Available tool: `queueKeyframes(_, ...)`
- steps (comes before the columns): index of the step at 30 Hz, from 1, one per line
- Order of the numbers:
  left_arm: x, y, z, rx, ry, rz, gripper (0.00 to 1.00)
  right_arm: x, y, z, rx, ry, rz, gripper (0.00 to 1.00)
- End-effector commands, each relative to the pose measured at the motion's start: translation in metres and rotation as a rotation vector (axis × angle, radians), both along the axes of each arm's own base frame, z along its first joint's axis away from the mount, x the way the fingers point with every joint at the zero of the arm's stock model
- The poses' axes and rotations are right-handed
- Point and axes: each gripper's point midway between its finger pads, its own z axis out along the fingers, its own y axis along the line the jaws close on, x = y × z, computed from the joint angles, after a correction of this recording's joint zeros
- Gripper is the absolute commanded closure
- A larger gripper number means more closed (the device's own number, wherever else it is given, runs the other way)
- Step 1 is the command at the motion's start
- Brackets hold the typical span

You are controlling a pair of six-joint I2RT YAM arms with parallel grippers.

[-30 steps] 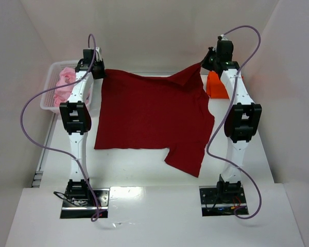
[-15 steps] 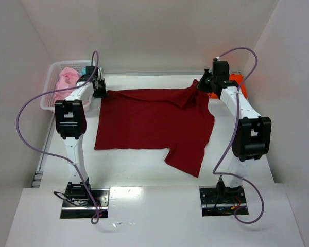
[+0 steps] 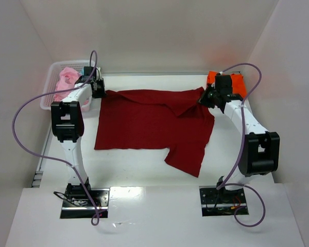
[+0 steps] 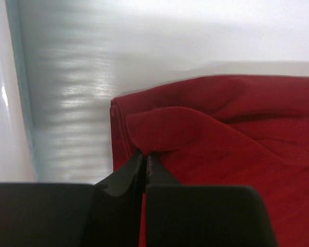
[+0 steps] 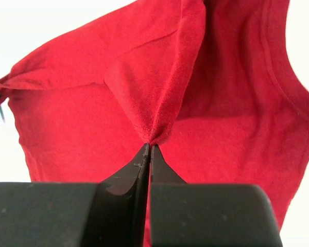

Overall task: Fold and stack the t-shirts
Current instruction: Fold the flattened tshirt in 1/3 of the way

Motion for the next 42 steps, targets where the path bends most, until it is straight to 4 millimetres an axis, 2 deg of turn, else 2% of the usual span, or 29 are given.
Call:
queueKeyframes(1, 0.005, 0.005, 0.025, 0.014, -0.065, -0.006, 1.0, -0.01, -0.005, 0.012, -0.005, -0.011, -0.027, 0.99)
queueKeyframes(4, 0.001, 0.005, 0.02, 0.013, -0.045, -0.006, 1.0, -0.018, -0.007, -0.001, -0.016, 0.031, -0.035, 0.99)
queueKeyframes(5, 0.001, 0.007, 0.025, 0.022, -0.054, 0.001, 1.0, -0.02, -0.007, -0.005, -0.008, 0.044, -0.043, 0.99)
queueKeyframes(9, -0.003, 0.011, 0.02, 0.043, -0.035, 0.006, 1.0, -0.039, 0.002, -0.032, 0.044, 0.13, -0.025, 0.99)
queueKeyframes(11, -0.003, 0.011, 0.02, 0.049, -0.035, -0.001, 1.0, -0.047, 0.007, -0.036, 0.084, 0.153, -0.022, 0.99)
queueKeyframes(12, -0.003, 0.011, 0.02, 0.049, -0.035, -0.001, 1.0, -0.053, 0.007, -0.045, 0.082, 0.177, -0.023, 0.99)
queueKeyframes(16, -0.003, 0.011, 0.02, 0.049, -0.035, -0.001, 1.0, -0.062, 0.009, -0.045, 0.091, 0.18, -0.038, 0.99)
queueKeyframes(18, -0.005, 0.011, 0.014, 0.048, -0.017, -0.001, 1.0, -0.066, 0.005, -0.047, 0.076, 0.186, -0.052, 0.99)
queueKeyframes(20, -0.005, 0.011, 0.016, 0.048, -0.017, -0.001, 1.0, -0.067, 0.0, -0.048, 0.057, 0.182, -0.072, 0.99)
queueKeyframes(23, -0.005, 0.011, 0.011, 0.048, -0.008, -0.002, 1.0, -0.064, -0.003, -0.047, 0.043, 0.169, -0.087, 0.99)
queueKeyframes(24, -0.011, 0.011, 0.005, 0.047, 0.015, -0.002, 1.0, -0.063, -0.005, -0.052, 0.029, 0.178, -0.087, 0.99)
queueKeyframes(25, -0.011, 0.011, 0.009, 0.053, 0.006, -0.009, 1.0, -0.062, -0.005, -0.051, 0.03, 0.169, -0.087, 0.99)
queueKeyframes(26, -0.014, 0.011, 0.004, 0.052, 0.019, -0.009, 1.0, -0.062, -0.005, -0.054, 0.029, 0.178, -0.087, 0.99)
queueKeyframes(27, -0.014, 0.011, 0.01, 0.06, 0.007, -0.017, 1.0, -0.06, -0.004, -0.056, 0.029, 0.178, -0.087, 0.99)
queueKeyframes(28, -0.019, 0.011, 0.004, 0.059, 0.03, -0.018, 1.0, -0.055, -0.004, -0.051, 0.032, 0.157, -0.086, 0.99)
queueKeyframes(29, -0.019, 0.012, 0.016, 0.066, 0.007, -0.024, 1.0, -0.051, -0.004, -0.049, 0.026, 0.151, -0.08, 0.99)
queueKeyframes(32, -0.025, 0.014, 0.018, 0.081, 0.01, -0.026, 1.0, -0.044, -0.008, -0.042, 0.003, 0.132, -0.087, 0.99)
queueKeyframes(34, -0.029, 0.018, 0.018, 0.08, 0.019, -0.017, 1.0, -0.034, -0.009, -0.029, -0.013, 0.102, -0.081, 0.99)
queueKeyframes(37, -0.035, 0.02, 0.013, 0.086, 0.035, -0.012, 1.0, -0.032, -0.016, -0.024, -0.012, 0.102, -0.1, 0.99)
queueKeyframes(38, -0.035, 0.02, 0.013, 0.086, 0.035, -0.012, 1.0, -0.03, -0.018, -0.015, -0.001, 0.082, -0.1, 0.99)
queueKeyframes(42, -0.046, 0.02, 0.014, 0.092, 0.05, -0.019, 1.0, -0.027, -0.016, -0.007, 0.007, 0.069, -0.093, 0.99)
